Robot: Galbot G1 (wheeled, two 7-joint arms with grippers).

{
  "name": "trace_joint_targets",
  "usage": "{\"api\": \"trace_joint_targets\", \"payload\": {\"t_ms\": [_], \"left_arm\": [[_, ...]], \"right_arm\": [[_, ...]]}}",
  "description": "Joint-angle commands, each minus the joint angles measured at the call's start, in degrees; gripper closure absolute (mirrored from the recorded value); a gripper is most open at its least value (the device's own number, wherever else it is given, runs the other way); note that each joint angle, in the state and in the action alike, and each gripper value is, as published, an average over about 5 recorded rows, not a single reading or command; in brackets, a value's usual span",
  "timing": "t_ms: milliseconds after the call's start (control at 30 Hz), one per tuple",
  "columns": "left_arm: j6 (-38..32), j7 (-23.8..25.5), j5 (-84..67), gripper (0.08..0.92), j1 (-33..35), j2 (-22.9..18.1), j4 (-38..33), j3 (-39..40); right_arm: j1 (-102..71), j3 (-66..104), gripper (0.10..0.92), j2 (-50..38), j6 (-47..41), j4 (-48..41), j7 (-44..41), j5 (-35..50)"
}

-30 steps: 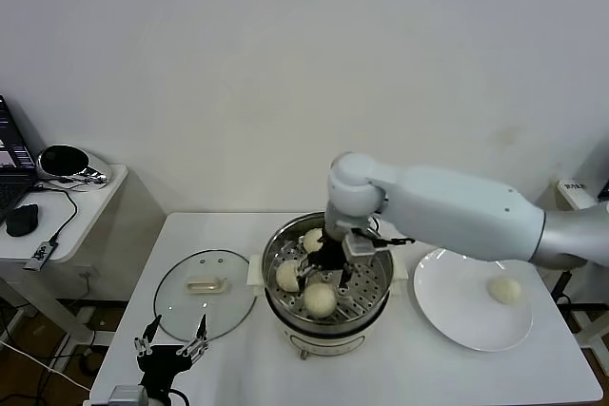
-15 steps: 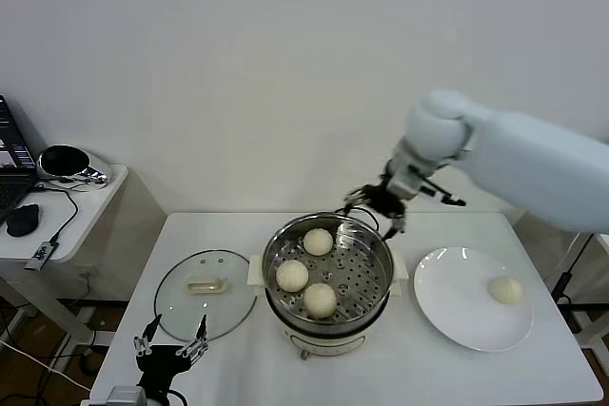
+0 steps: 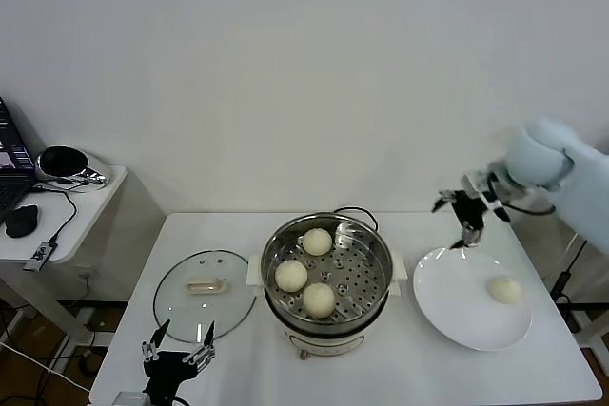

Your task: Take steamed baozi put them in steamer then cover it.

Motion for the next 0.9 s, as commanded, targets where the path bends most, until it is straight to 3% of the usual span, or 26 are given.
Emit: {"api": "trace_joint_targets", "payload": {"t_ms": [33, 900], "left_arm": [[0.1, 0.1, 0.1, 0.177, 1.0, -0.2, -0.2, 0.0], [0.3, 0.5, 1.3, 0.177, 0.2, -0.4, 1.5, 0.1]], "right_arm": [[-18.9, 15.1, 0.203, -4.0, 1.4, -5.2, 2.9, -16.0], [-27.5, 22.0, 0.203, 2.3, 5.7, -17.8, 2.0, -22.2]]}}
